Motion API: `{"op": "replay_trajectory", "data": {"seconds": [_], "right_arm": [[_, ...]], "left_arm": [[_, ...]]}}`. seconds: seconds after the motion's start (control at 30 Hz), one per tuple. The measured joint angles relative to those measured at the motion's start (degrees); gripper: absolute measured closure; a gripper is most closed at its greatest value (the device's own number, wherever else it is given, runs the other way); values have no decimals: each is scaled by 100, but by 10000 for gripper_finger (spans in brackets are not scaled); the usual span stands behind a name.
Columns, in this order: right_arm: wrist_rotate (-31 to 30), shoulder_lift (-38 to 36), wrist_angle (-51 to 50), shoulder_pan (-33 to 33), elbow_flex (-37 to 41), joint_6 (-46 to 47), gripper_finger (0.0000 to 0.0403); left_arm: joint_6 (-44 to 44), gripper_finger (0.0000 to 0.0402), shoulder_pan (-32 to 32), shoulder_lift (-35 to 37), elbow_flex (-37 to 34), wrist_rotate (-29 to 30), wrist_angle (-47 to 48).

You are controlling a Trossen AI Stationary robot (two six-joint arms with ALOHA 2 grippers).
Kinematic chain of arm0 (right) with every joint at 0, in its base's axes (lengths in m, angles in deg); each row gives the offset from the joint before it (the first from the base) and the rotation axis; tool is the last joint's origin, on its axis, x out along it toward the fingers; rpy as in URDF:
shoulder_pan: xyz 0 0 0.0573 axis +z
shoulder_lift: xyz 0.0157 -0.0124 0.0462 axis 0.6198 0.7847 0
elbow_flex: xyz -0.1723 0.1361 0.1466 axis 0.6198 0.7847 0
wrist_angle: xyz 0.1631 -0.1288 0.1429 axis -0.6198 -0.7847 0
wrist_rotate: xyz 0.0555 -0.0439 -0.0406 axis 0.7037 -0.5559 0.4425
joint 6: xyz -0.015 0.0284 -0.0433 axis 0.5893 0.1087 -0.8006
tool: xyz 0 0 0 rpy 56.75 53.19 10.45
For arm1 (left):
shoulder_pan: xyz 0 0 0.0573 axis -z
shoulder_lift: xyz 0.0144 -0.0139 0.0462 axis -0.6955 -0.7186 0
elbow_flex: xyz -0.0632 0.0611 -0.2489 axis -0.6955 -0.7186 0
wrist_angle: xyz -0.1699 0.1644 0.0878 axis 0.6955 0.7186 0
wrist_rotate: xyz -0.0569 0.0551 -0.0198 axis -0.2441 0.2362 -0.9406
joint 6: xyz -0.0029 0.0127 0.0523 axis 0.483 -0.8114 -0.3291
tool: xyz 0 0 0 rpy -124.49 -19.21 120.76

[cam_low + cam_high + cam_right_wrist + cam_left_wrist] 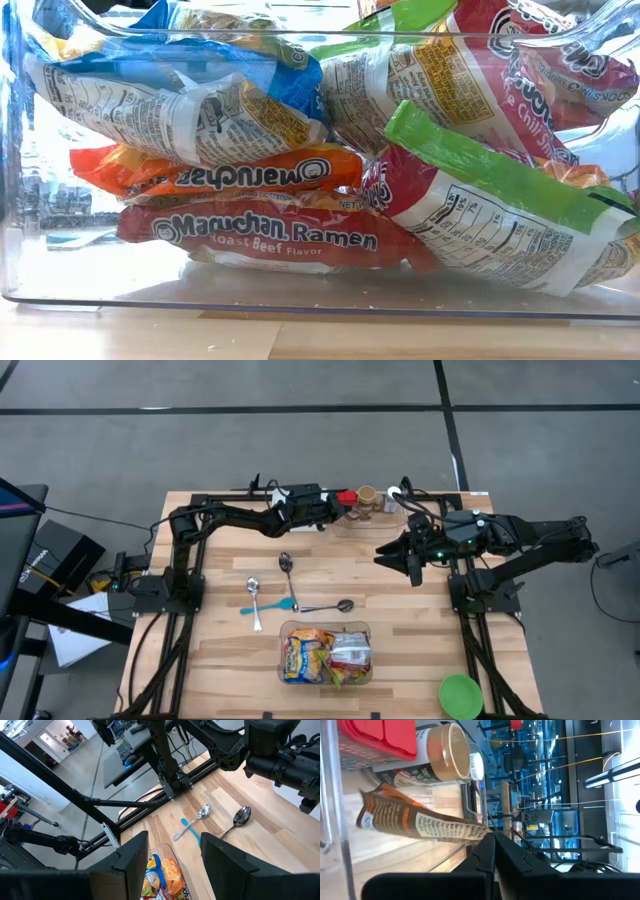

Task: Pick & Place Food Item
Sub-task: Put the orange seasoning into the top transparent bin

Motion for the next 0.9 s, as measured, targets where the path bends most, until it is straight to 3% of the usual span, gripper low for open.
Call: {"op": "replay_trajectory", "data": {"seconds": [0.53, 0.9], "right_arm": [[1, 1, -23, 0, 0, 1, 228], [1, -1, -42, 0, 0, 35, 228]], "left_arm": [[125, 398, 33, 0, 0, 150, 271], [128, 325, 33, 5, 0, 280, 262]]}}
